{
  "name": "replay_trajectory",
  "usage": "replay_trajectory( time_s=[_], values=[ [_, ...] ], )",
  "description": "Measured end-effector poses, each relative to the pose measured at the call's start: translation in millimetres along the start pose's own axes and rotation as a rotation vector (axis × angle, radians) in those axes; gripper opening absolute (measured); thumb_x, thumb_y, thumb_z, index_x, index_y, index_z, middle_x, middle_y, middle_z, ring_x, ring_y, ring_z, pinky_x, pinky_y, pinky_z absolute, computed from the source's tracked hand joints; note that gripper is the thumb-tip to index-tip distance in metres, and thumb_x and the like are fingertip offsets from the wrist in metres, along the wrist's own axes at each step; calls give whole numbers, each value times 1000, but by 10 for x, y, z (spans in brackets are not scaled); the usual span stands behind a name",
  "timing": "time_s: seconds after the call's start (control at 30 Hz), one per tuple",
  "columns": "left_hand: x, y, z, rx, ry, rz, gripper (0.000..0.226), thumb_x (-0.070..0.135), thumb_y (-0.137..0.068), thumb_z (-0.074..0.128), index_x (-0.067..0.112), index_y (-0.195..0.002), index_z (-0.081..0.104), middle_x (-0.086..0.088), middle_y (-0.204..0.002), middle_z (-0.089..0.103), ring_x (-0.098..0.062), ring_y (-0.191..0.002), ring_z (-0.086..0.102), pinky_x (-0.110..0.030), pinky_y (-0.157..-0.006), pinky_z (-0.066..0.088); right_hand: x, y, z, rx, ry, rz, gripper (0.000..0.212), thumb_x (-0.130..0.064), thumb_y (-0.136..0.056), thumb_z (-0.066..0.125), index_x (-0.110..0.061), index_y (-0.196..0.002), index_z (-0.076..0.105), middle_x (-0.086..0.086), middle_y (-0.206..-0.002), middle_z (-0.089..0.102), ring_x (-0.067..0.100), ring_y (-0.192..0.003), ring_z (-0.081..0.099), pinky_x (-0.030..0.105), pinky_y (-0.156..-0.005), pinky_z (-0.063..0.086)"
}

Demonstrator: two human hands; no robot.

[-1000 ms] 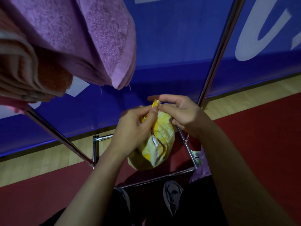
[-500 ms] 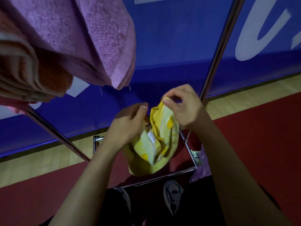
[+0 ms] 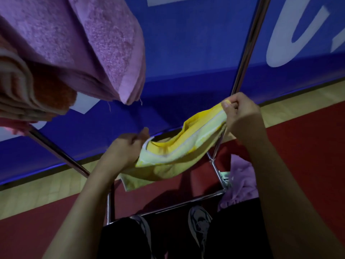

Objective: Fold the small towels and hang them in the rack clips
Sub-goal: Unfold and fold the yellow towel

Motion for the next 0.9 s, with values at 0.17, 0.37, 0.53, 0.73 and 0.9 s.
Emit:
replay_trajectory(
  time_s=[0.17,0.37,0.53,0.73,0.9],
  values=[
    [31,25,-114,62,574,63,65,78,-85,46,17,-78,66,8,-60,63,-9,-59,59,-26,-58,45,143,-59,-192,83,13,64,13,-18,-100,59,-15,-88,55,-7,-60,47,-9,-59,50,12,-54,30],
    [6,-1,-140,132,752,115,64,68,-94,61,6,-110,64,-21,-96,64,-31,-86,60,-57,-77,52,268,-68,-296,152,3,145,8,-18,-101,57,-13,-94,57,-9,-69,49,10,-74,46,19,-63,31],
    [-27,-26,-157,237,521,234,31,54,-97,62,23,-95,64,-25,-89,67,-30,-76,66,-72,-72,56,376,-100,-402,215,25,188,21,-23,-101,56,-3,-106,62,3,-89,58,19,-87,50,25,-74,32],
    [21,-26,-143,239,373,318,20,29,-107,56,24,-95,72,4,-82,76,-19,-75,73,-43,-69,59,431,-83,-497,219,53,175,23,-21,-102,53,0,-105,62,7,-90,58,22,-86,50,27,-75,32],
    [86,13,-130,239,499,316,27,26,-109,51,29,-93,72,12,-75,74,-2,-66,69,-28,-60,59,447,-88,-531,207,34,201,25,-14,-105,45,4,-106,62,10,-89,55,23,-86,47,28,-73,30]
  ],
)
Point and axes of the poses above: each hand's wrist, its own y-axis away from the middle knuckle, its own z-axis out of the palm, x = y × z, the point moved 3 cm from there along -y, towards the middle knuckle
